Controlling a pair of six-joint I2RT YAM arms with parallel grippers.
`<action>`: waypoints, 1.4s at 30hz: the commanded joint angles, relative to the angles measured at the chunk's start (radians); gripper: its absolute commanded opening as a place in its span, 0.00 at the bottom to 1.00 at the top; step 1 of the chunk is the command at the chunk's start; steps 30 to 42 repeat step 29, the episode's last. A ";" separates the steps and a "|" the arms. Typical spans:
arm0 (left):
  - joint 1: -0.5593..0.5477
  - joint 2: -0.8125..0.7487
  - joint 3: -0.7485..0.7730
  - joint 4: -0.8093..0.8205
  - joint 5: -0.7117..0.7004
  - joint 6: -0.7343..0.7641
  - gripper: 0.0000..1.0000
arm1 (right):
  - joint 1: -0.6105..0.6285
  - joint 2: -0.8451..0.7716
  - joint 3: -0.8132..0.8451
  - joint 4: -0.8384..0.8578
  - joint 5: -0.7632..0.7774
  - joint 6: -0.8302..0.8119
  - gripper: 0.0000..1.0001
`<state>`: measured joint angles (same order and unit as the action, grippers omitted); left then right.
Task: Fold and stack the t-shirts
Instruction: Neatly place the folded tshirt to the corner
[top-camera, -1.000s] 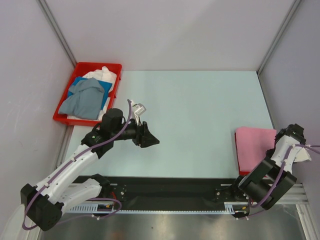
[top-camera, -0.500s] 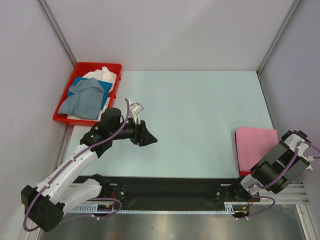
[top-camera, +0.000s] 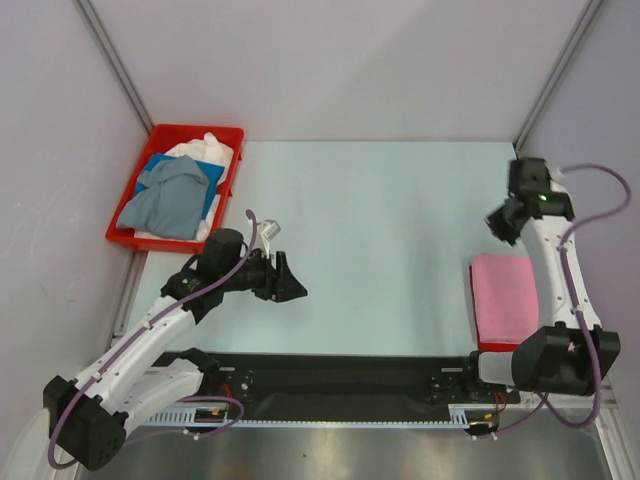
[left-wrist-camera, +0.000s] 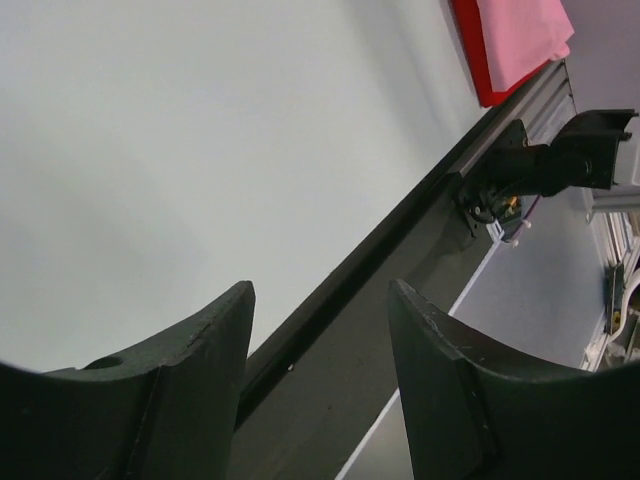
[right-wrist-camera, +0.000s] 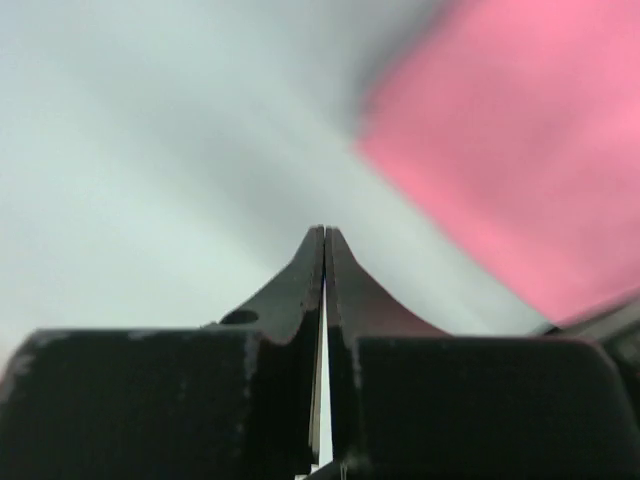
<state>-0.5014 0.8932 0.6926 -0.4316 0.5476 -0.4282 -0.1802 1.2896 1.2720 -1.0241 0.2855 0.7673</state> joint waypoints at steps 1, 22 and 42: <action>0.011 -0.014 0.010 -0.033 -0.049 -0.035 0.62 | 0.285 0.054 0.156 -0.068 -0.004 0.038 0.00; 0.009 -0.592 -0.519 0.497 -0.182 -0.587 0.76 | 0.745 -0.892 -0.862 0.483 -0.341 0.256 0.74; 0.009 -1.005 -0.728 0.408 -0.180 -0.793 0.81 | 0.754 -1.248 -1.034 0.436 -0.434 0.432 0.87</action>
